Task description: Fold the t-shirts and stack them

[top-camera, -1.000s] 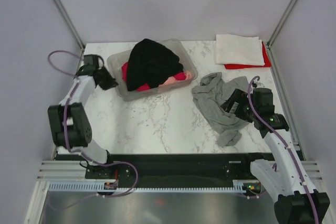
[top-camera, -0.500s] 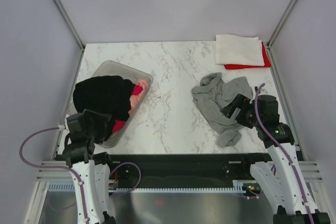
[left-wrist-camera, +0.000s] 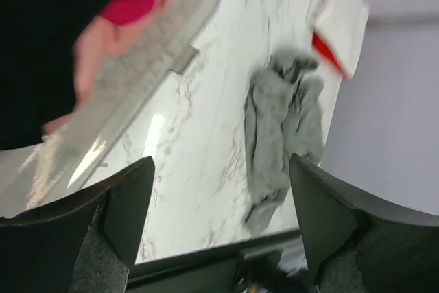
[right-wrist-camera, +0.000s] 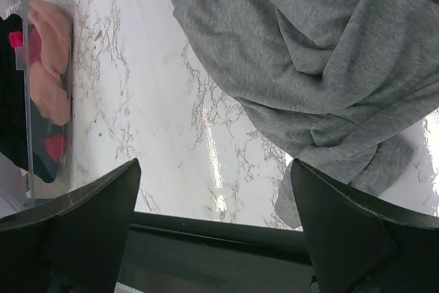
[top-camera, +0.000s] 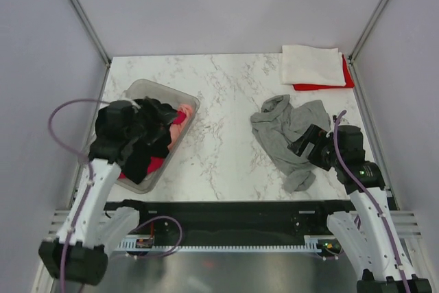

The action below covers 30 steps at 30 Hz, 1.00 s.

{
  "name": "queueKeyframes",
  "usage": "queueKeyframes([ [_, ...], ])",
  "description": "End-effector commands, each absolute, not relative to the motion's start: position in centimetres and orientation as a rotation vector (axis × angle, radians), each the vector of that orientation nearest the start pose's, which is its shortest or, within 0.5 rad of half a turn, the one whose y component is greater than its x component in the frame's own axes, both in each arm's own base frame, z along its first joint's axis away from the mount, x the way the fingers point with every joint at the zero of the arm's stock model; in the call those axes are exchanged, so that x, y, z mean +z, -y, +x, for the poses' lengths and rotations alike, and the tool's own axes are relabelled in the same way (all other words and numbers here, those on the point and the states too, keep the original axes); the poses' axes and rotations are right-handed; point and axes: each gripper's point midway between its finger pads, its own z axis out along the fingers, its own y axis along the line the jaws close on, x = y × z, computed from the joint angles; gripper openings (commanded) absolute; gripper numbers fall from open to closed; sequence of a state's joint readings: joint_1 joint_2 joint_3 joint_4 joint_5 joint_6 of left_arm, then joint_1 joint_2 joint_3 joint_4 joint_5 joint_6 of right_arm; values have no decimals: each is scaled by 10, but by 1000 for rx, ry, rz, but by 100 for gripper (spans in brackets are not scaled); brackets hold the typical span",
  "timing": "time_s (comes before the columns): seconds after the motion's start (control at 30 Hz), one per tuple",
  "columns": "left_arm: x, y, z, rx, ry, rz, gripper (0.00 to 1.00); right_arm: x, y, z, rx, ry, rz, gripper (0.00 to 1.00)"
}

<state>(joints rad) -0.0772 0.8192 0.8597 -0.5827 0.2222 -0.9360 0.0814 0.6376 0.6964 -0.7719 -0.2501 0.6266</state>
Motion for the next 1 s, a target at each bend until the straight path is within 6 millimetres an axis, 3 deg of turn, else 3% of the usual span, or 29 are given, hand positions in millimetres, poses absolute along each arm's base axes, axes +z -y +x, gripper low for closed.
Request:
queueKeyframes([
  [0.0, 222, 172, 309, -860, -2232, -379, 88, 176, -85, 207, 658, -2258, 497, 98],
  [0.13, 174, 234, 342, -812, -2446, -170, 88, 178, -83, 206, 639, -2265, 487, 98],
  [0.17, 165, 241, 349, -776, -2473, -147, 87, 179, -82, 205, 628, -2267, 486, 98],
  [0.2, 170, 249, 359, -749, -2481, -124, 88, 179, -80, 205, 611, -2268, 488, 98],
  [0.23, 131, 259, 362, -681, -2587, -92, 88, 179, -79, 204, 605, -2272, 486, 98],
  [0.3, 112, 258, 379, -569, -2640, -108, 88, 177, -78, 202, 593, -2283, 483, 98],
  [0.37, 70, 240, 384, -385, -2742, -155, 88, 176, -78, 200, 596, -2287, 485, 98],
  [0.47, 55, 212, 400, -335, -2754, -273, 90, 170, -79, 198, 599, -2299, 486, 98],
  [0.5, 53, 193, 410, -331, -2746, -342, 89, 169, -78, 197, 595, -2302, 485, 98],
  [0.57, 59, 174, 421, -338, -2712, -384, 89, 163, -77, 197, 581, -2316, 484, 98],
  [0.73, 85, 85, 444, -269, -2600, -565, 89, 157, -75, 199, 558, -2332, 478, 98],
  [0.87, 93, 37, 423, -249, -2581, -598, 89, 159, -72, 204, 540, -2324, 485, 98],
  [0.9, 81, 28, 405, -210, -2621, -585, 89, 160, -71, 205, 532, -2319, 488, 98],
  [0.97, 94, 13, 388, -202, -2585, -620, 89, 160, -69, 206, 521, -2313, 492, 98],
])
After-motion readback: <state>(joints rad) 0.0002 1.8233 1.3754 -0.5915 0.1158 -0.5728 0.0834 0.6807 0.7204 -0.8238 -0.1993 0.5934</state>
